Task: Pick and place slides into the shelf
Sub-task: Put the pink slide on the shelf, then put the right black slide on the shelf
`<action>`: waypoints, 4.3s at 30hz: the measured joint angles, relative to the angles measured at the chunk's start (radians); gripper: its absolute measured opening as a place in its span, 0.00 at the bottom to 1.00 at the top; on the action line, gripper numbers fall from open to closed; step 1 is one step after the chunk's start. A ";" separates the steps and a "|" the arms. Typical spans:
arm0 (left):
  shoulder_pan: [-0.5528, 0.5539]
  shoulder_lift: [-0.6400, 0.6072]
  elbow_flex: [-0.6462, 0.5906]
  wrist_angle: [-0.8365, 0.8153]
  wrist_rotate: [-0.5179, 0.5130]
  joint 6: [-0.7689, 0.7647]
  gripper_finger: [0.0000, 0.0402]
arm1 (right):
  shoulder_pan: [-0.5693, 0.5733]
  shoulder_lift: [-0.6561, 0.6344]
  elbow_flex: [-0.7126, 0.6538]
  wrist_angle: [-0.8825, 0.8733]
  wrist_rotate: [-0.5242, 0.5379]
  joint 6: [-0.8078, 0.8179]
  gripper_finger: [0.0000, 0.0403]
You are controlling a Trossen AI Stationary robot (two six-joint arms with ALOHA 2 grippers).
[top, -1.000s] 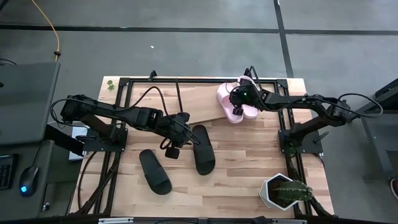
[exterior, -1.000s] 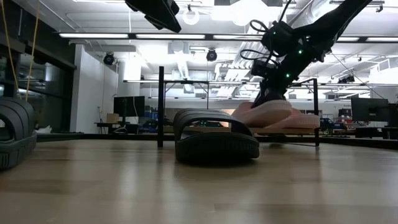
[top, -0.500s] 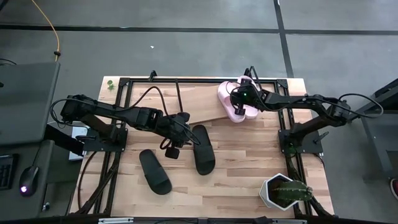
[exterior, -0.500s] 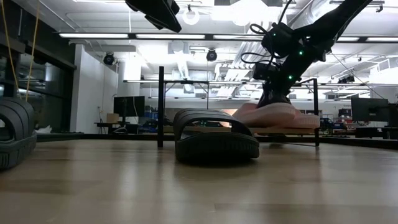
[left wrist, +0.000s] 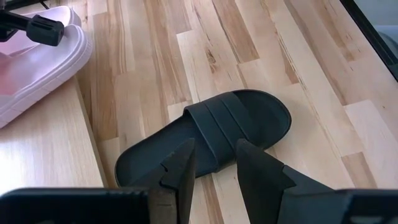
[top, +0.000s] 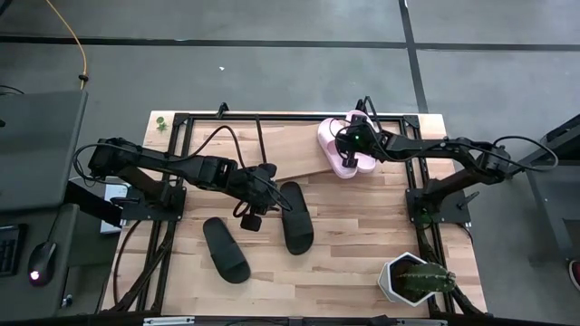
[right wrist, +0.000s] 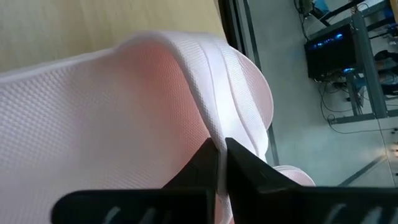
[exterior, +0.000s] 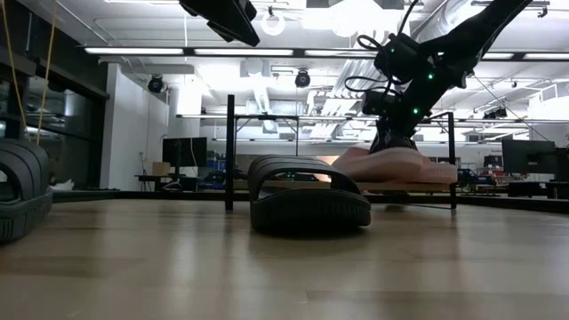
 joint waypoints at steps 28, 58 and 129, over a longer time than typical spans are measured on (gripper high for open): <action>0.000 0.000 0.000 0.000 0.000 0.002 0.25 | -0.002 0.003 -0.004 0.066 0.034 0.035 0.41; 0.000 0.000 0.000 0.006 -0.001 0.002 0.25 | 0.105 -0.067 0.078 -0.084 -0.018 0.132 0.41; -0.352 0.000 -0.088 0.021 -0.131 -0.259 0.25 | 0.817 -0.070 0.218 -0.184 -0.082 0.666 0.41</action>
